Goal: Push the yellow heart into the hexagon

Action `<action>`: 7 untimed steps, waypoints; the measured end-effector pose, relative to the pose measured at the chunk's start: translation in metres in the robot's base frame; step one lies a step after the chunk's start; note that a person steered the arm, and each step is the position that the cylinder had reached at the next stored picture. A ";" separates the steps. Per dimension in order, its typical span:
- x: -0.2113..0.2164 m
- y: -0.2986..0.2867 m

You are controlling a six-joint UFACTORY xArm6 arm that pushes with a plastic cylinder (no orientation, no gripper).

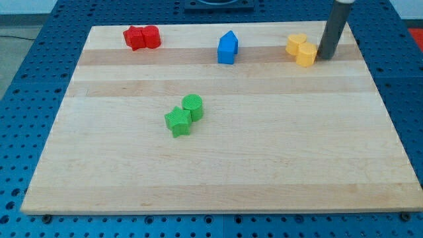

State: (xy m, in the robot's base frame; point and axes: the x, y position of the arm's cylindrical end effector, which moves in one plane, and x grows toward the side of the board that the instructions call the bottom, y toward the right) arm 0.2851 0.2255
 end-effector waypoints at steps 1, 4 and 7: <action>-0.066 -0.010; -0.090 -0.143; -0.005 -0.067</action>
State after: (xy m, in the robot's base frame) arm 0.2801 0.1584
